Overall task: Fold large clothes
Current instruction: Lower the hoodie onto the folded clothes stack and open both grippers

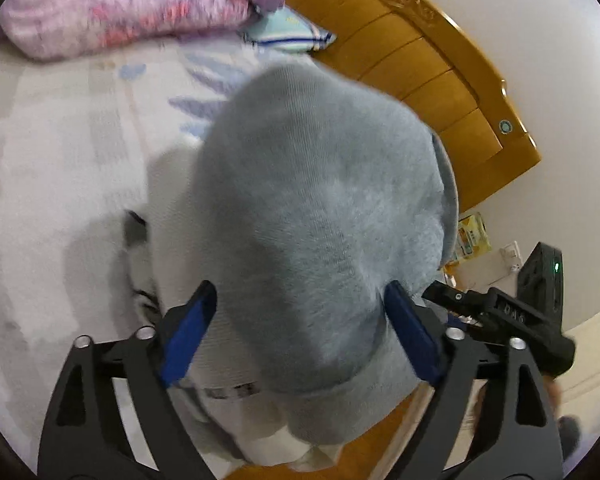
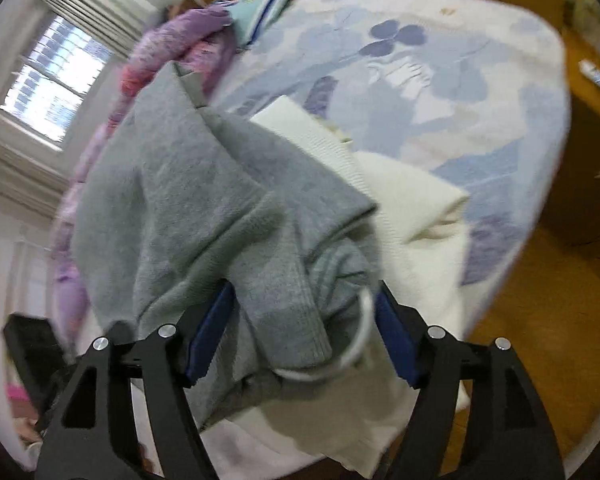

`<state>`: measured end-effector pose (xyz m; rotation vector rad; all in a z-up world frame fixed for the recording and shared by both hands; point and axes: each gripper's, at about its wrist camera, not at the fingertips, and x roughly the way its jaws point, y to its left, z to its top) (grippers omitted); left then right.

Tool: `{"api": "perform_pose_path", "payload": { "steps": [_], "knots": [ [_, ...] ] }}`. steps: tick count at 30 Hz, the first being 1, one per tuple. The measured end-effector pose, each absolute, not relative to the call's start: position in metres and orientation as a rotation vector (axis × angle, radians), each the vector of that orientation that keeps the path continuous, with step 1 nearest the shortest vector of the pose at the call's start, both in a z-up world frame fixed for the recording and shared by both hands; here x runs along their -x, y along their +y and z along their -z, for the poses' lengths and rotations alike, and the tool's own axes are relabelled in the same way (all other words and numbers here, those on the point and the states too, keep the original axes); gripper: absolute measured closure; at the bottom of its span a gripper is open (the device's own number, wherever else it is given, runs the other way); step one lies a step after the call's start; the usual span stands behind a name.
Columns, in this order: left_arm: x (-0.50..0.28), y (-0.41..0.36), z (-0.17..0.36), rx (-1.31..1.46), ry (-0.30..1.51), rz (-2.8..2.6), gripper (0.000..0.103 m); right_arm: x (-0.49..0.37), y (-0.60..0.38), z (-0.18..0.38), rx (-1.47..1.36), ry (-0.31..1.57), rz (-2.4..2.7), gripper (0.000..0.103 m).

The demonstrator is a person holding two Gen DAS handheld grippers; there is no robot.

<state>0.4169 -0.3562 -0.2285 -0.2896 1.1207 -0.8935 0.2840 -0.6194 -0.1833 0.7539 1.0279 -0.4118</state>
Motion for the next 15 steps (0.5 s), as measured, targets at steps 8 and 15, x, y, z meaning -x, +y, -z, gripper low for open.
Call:
{"api": "perform_pose_path", "payload": {
  "steps": [8, 15],
  "knots": [
    [-0.421, -0.289, 0.238, 0.25, 1.146, 0.793, 0.013, -0.308, -0.539, 0.145, -0.489, 1.064, 0.423, 0.019],
    [-0.423, -0.246, 0.264, 0.255, 1.136, 0.754, 0.012, -0.348, -0.451, 0.174, -0.223, 1.105, 0.395, 0.017]
  ]
}}
